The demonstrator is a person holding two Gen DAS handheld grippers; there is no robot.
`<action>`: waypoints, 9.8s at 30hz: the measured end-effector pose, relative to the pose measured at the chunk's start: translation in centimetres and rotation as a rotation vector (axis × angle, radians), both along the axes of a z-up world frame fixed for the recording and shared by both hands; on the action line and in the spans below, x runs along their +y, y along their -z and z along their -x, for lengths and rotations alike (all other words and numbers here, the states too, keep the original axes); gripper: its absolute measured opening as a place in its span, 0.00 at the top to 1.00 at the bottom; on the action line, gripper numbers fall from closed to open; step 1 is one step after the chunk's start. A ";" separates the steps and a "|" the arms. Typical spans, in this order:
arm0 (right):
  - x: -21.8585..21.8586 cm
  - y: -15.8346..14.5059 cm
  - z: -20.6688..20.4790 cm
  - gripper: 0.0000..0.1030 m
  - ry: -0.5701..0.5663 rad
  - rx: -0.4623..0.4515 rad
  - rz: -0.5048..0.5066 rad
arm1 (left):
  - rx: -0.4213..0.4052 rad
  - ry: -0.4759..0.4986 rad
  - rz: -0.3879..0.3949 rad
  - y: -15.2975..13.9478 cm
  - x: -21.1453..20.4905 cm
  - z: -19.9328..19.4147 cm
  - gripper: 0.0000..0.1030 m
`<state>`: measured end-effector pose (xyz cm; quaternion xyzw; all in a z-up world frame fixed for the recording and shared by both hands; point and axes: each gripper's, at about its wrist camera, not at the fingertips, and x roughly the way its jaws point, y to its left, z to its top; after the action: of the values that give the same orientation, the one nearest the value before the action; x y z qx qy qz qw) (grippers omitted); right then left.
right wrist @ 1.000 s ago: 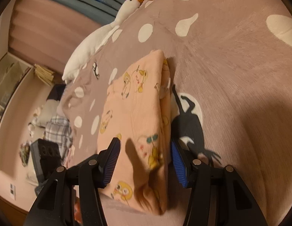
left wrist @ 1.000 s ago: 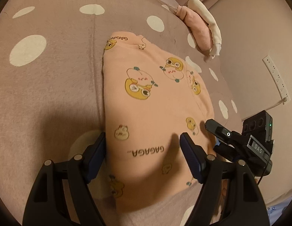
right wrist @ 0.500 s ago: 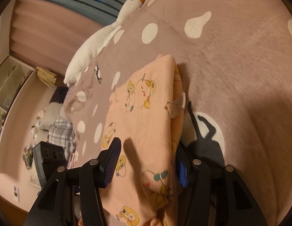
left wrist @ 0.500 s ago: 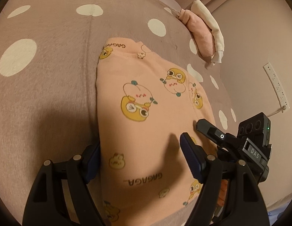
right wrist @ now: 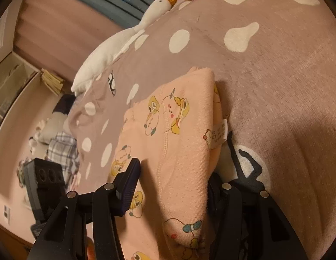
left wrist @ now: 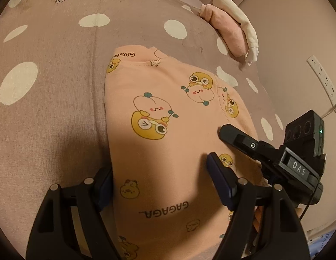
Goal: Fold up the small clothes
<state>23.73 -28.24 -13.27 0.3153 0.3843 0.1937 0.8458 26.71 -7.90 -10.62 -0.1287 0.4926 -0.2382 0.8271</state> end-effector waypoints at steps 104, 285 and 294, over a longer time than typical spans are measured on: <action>13.4 -5.0 5.7 0.73 -0.153 -0.172 0.212 | -0.084 -0.128 -0.026 -4.1 9.7 6.9 0.72; 14.5 -9.0 18.7 0.01 -0.044 -0.164 0.603 | -0.148 -0.261 -0.424 -8.6 10.8 20.0 0.00; 14.3 -9.0 19.1 0.01 -0.041 -0.163 0.603 | -0.155 -0.254 -0.424 -8.7 10.5 20.1 0.00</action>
<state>4.67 -13.92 -4.28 0.0257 0.3614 0.1127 0.9252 6.56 2.58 -1.96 0.0054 0.4466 -0.0333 0.8941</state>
